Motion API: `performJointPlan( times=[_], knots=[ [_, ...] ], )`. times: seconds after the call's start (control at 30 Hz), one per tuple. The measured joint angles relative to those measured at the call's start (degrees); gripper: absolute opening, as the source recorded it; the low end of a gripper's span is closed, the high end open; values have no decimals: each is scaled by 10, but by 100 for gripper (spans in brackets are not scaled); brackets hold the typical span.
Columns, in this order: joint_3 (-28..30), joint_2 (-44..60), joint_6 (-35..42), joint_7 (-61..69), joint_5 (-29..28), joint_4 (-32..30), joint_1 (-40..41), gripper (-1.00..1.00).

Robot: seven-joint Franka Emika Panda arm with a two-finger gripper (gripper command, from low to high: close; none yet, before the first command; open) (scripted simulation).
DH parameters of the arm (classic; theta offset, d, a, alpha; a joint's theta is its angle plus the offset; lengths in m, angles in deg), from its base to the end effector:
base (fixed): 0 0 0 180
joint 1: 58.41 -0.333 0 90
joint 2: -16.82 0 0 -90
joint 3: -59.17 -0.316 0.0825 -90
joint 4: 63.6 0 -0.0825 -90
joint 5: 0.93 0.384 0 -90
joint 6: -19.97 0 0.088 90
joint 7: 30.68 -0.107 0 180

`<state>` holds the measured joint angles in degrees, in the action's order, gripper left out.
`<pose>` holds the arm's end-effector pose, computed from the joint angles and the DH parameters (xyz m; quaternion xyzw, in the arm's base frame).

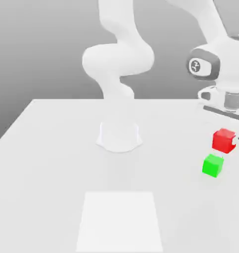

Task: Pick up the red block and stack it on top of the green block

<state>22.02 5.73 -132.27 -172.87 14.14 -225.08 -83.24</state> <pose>0.1915 0.3161 0.2484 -0.6815 0.7318 0.0036 0.0030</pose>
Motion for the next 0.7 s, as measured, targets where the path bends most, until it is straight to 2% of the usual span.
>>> performJointPlan(
  times=[0.33,0.5,0.7],
  knots=[
    [-30,66,-69,-80,-92,-5,34,-100],
    [-31,110,-102,-136,-172,-4,58,-100],
    [12,165,-135,-220,-288,0,42,-100]
  ],
)
